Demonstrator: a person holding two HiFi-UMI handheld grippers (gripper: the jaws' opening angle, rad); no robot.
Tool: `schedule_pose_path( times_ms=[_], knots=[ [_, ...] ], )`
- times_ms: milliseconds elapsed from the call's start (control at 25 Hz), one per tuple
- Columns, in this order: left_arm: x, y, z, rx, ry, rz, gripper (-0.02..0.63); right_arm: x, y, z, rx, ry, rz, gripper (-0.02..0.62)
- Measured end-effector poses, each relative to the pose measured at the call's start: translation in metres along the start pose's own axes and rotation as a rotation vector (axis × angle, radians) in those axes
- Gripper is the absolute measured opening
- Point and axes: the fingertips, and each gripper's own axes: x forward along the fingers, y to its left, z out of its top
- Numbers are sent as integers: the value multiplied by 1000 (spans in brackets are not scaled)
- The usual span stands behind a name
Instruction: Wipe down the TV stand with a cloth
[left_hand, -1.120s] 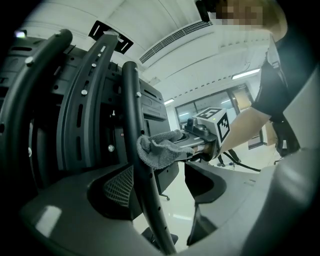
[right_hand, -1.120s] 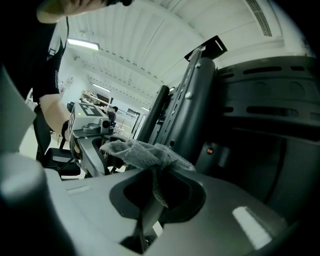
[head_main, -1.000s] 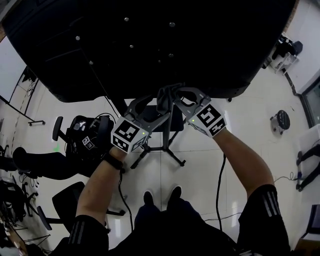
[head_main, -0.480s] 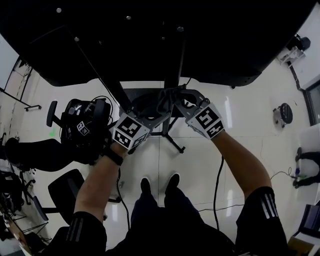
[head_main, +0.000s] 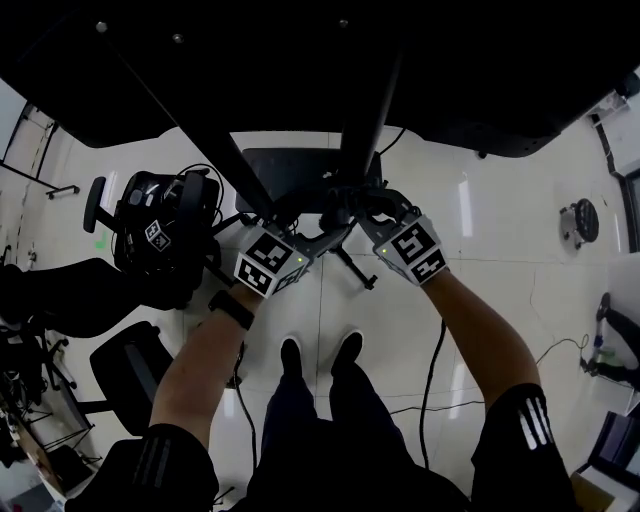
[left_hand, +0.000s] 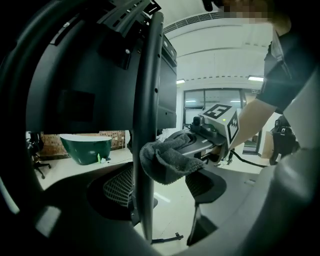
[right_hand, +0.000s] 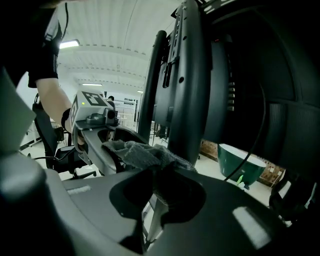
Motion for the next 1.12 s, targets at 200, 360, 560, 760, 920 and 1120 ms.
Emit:
schedule_pose_path(
  times_ms=[200, 360, 560, 760, 920, 1120],
  knots=[
    [14, 5, -46, -21, 37, -9, 347, 21, 8, -50, 22, 51, 7, 34],
    [27, 18, -81, -28, 53, 1, 348, 40, 15, -89, 50, 86, 19, 34],
    [41, 28, -123, -82, 75, 6, 348, 60, 23, -133, 68, 126, 27, 34],
    [51, 31, -163, -128, 105, 6, 348, 79, 32, -174, 91, 161, 36, 34],
    [62, 35, -190, -152, 123, 3, 348, 92, 33, -203, 103, 189, 38, 32],
    [67, 35, -229, -179, 163, 5, 348, 106, 42, -238, 118, 234, 45, 32]
  ],
)
